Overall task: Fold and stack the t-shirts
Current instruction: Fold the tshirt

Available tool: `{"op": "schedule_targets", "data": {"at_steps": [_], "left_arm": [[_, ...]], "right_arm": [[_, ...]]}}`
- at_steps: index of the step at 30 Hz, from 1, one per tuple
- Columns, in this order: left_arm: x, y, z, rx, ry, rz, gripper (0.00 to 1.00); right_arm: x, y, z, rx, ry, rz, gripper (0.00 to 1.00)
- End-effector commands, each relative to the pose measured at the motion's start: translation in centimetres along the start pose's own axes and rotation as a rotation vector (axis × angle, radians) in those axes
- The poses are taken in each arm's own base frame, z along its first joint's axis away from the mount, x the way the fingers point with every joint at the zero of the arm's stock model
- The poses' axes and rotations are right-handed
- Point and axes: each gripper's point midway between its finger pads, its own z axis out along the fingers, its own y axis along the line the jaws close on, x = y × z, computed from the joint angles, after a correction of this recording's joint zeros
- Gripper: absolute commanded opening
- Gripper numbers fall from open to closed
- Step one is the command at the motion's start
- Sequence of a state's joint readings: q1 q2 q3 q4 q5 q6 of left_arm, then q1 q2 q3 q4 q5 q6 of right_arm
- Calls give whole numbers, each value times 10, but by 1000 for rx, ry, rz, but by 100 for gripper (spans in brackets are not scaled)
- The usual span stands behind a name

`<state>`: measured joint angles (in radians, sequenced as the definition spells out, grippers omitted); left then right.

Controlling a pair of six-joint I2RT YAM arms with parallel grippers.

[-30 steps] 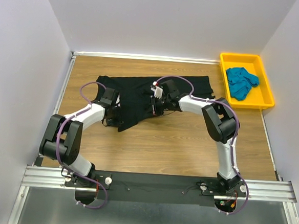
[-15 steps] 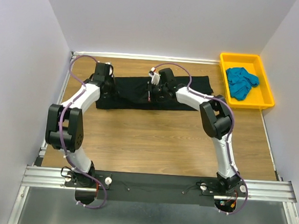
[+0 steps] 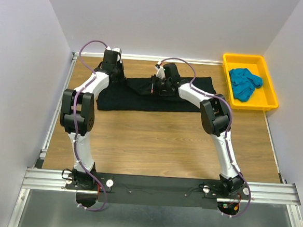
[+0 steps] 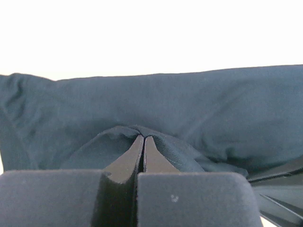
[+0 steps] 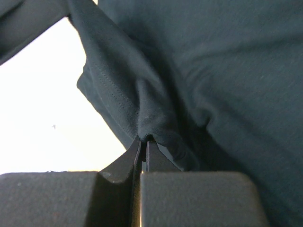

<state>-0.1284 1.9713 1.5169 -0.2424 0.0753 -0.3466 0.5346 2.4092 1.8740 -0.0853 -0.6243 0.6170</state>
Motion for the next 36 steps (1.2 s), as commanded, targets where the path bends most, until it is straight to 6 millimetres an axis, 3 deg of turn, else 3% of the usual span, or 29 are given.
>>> {"op": "schedule_targets", "data": {"at_steps": [1,5,9,14,20,25,29,30,31,36], "left_arm": [[-13,2,17,-9,-44,23,0],[-13,3,21,-9,-43,13,0],[-18,-7,-4,29,-84,8,0],[-21,-8,-16,29,-105,4,0],[-19,-1,7,1,-92,-14,0],[-3,9,26,-30,-62,-48,0],[7,15,34,-38,-37,-70,0],[8,18,35,-46,-36,-77,0],[8,19,36,-51,-35,-89,1],[1,15,34,-42,-40,-103,28]], "right_arm": [[-10,-20,7,36,-30,32,8],[-16,-19,6,24,-37,33,9],[-13,-6,-2,-15,-15,29,9],[-12,-5,-8,7,-27,16,9],[-20,-16,-1,38,-54,10,11],[-25,-25,3,66,-76,17,12],[-31,-37,3,102,-103,29,21],[-34,-37,3,103,-111,30,33],[-39,-41,1,112,-123,31,37],[-53,-36,-7,120,-155,-21,57]]}}
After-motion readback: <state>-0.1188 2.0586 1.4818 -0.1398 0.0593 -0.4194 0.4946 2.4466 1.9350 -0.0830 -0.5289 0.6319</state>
